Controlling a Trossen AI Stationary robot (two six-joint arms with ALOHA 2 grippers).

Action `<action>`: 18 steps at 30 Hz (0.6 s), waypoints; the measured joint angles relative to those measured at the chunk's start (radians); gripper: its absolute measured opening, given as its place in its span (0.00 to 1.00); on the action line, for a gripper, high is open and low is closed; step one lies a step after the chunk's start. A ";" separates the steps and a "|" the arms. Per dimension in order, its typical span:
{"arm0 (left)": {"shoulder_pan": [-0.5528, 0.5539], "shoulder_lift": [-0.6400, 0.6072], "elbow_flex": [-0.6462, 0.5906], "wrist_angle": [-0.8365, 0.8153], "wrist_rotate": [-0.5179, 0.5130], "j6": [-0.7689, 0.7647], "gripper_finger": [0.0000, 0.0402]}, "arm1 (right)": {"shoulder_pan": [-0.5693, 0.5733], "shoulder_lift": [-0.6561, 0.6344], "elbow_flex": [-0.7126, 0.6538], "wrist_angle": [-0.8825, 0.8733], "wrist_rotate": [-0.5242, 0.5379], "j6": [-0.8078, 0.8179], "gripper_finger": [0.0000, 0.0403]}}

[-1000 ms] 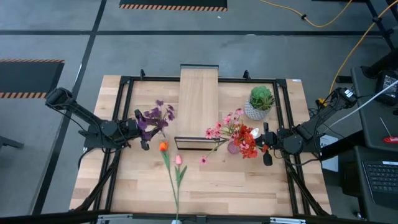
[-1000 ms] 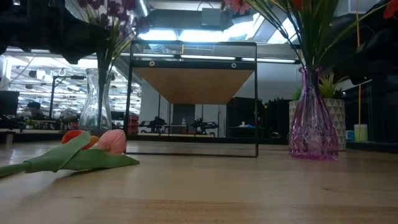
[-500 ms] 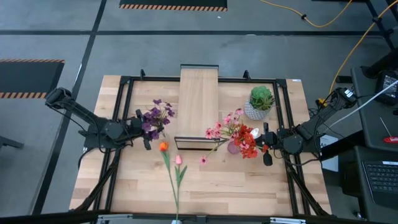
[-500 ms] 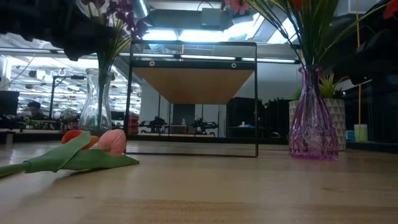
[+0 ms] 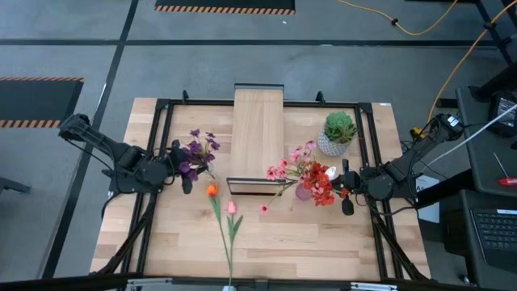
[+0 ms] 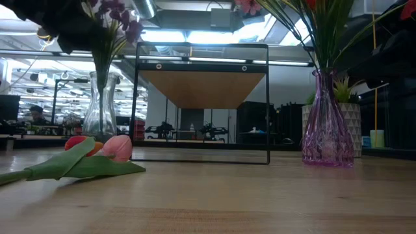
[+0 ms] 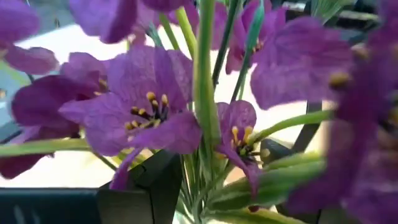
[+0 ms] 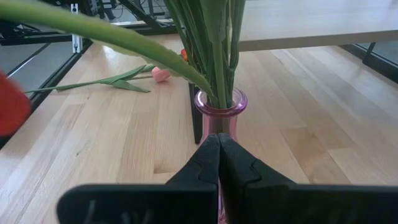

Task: Pick and place flowers into a vace then onto a shelf
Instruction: Put the pink tulip into the transparent vase

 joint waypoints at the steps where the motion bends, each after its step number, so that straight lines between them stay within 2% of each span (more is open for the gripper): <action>1: 0.000 0.000 0.011 -0.041 0.013 -0.031 0.51 | 0.000 0.000 0.000 0.000 0.000 0.000 0.00; 7: 0.000 0.005 0.038 -0.204 0.091 -0.189 0.51 | 0.000 0.000 0.000 0.000 0.000 0.000 0.00; 18: 0.000 0.020 0.168 -0.346 0.269 -0.244 0.51 | 0.000 0.000 0.000 0.003 0.000 0.003 0.00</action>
